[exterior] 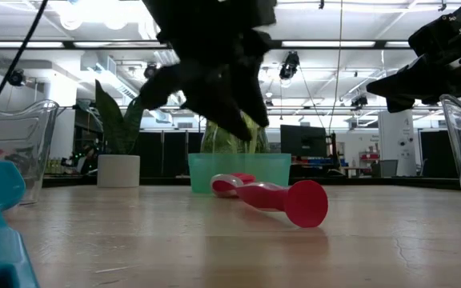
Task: Pick & Place Kitchen Sink Supplies
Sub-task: Put the red toilet brush into the left transparent bin
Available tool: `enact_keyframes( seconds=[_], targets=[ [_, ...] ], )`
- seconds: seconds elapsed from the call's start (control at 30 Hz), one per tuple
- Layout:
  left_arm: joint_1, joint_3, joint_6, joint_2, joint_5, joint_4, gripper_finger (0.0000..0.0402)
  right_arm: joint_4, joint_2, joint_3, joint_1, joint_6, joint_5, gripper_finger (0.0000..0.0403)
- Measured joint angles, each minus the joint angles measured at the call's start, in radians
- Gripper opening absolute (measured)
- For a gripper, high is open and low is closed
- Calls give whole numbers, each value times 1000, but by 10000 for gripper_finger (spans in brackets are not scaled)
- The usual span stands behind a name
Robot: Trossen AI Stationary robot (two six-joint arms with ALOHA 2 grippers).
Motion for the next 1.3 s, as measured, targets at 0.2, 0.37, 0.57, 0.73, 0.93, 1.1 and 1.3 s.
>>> enact_keyframes(
  seconds=[0.2,0.37,0.57,0.73,0.93,1.1,1.3],
  targets=[
    [3,85,76,106,-30,-175,183,0,0,0,0,0,0,8],
    [8,108,167,172,-44,-178,183,0,-1,0,0,0,0,8],
    [25,117,189,222,-60,-174,183,0,-1,0,0,0,0,8],
    [34,120,197,229,-49,-180,173,0,-1,0,0,0,0,8],
    [44,125,201,228,43,-194,112,0,0,0,0,0,0,8],
    [51,131,207,228,106,-210,54,0,0,0,0,0,0,8],
    [53,133,130,228,117,-210,30,0,0,0,0,0,0,8]
  ],
)
